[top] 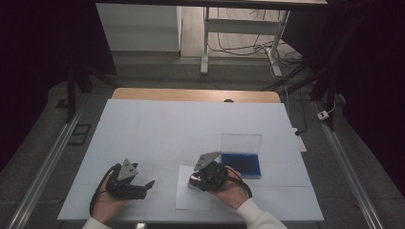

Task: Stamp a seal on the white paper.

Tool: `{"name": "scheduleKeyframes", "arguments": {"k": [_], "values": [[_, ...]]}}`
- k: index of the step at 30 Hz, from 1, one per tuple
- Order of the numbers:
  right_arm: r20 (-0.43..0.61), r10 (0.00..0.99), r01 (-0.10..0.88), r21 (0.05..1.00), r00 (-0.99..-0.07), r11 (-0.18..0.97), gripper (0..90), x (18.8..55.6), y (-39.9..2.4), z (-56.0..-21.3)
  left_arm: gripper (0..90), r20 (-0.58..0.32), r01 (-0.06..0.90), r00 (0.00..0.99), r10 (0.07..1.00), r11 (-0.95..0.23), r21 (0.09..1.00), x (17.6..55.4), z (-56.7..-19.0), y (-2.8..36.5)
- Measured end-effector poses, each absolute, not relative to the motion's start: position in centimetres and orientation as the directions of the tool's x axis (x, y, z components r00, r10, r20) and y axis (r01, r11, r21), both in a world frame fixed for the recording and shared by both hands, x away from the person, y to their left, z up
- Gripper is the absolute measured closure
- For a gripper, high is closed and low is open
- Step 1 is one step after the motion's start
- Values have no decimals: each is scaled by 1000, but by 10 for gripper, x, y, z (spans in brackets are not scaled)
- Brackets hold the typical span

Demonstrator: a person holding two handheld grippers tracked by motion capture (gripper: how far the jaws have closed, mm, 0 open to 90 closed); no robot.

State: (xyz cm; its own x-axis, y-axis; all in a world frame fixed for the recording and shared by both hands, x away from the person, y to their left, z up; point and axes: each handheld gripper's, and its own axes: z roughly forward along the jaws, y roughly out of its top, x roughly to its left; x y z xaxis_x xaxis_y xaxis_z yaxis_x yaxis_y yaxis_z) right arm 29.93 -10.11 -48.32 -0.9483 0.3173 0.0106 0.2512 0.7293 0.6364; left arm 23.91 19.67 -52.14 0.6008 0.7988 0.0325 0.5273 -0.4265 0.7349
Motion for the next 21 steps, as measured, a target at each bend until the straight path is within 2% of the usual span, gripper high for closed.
{"name": "scheduleKeyframes", "arguments": {"k": [11, 21], "values": [[22, 343, 268, 674, -939, 689, 695, 301, -112, -475, 130, 35, 527, 597, 801, -425, 736, 239, -521, 197], [-7, 372, 260, 703, -928, 662, 694, 304, -124, -464, 130, 37, 524, 599, 800, -427, 737, 238, -521, 197]]}}
